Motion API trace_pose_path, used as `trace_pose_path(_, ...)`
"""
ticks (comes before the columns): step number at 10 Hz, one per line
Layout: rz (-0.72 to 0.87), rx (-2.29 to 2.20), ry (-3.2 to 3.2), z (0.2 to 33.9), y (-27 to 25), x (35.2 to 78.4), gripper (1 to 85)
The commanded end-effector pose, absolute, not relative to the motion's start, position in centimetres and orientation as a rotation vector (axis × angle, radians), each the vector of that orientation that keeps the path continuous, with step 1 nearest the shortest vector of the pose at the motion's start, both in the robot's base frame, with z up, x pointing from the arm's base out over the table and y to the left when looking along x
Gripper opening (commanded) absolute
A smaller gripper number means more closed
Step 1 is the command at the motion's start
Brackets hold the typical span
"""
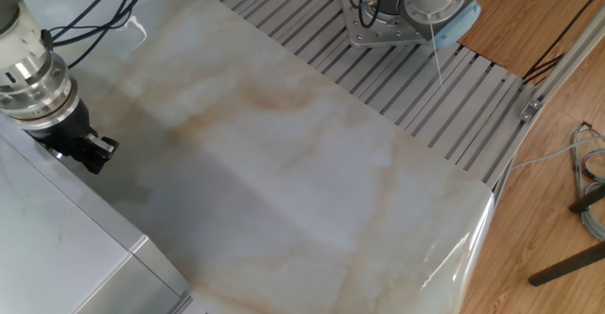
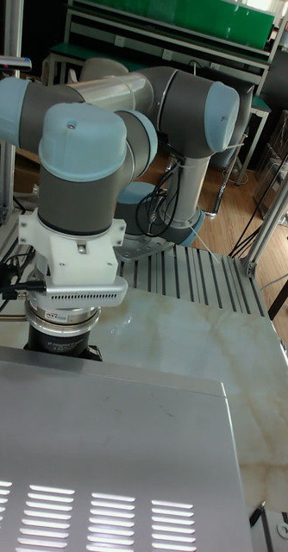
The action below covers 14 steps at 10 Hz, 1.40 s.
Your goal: Close the microwave door
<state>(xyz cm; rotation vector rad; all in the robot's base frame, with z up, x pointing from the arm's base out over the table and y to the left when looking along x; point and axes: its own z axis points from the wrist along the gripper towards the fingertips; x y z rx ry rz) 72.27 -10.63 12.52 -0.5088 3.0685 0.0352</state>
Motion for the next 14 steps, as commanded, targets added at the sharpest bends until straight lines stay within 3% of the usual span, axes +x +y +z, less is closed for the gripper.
trace_pose_path(1, 0.064, -0.502, 3.056, 12.8, -10.3, 72.4, 1.3)
trace_pose_path(14, 0.078, -0.533, 3.102, 14.0, -11.0, 69.9, 1.3)
